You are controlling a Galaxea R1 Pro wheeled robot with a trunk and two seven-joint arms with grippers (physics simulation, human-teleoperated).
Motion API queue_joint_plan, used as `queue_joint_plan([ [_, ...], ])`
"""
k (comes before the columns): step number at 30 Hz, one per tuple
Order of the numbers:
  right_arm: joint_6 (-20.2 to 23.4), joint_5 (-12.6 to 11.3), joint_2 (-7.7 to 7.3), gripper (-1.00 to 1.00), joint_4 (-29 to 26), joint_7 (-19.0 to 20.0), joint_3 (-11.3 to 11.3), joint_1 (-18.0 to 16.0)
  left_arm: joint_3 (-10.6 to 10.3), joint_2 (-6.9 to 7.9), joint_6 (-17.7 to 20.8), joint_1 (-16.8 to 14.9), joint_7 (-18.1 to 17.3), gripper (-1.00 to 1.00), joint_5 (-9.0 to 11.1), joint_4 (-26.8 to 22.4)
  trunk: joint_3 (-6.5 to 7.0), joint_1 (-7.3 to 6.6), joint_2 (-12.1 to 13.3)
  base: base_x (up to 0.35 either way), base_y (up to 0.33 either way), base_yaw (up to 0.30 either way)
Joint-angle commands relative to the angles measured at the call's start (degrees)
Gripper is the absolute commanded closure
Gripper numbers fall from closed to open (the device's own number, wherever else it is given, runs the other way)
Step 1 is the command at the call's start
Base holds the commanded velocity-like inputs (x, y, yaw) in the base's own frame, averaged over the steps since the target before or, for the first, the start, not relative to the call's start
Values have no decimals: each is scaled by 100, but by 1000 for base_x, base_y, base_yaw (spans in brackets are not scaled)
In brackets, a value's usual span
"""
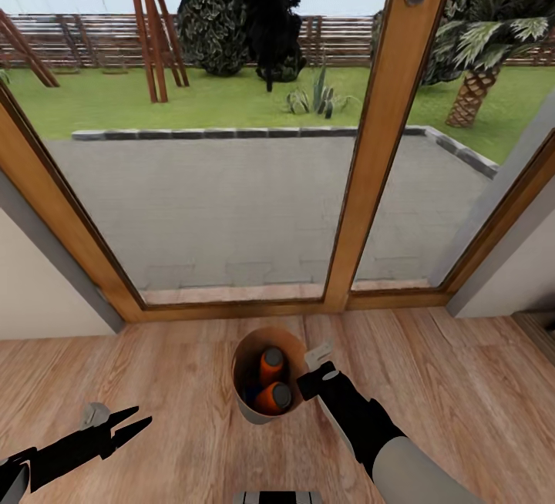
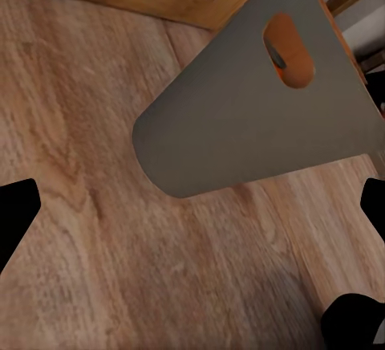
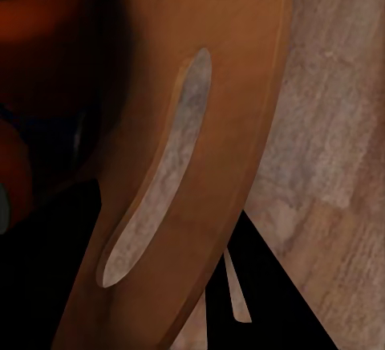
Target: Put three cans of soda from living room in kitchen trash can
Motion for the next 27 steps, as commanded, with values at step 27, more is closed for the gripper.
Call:
queue_joint_plan([
  [27,-7,-19,2,100,-5,54,-1,-2,0,0,0,0,-2,-100,0,-2,-71,87,-161,0,0,0],
])
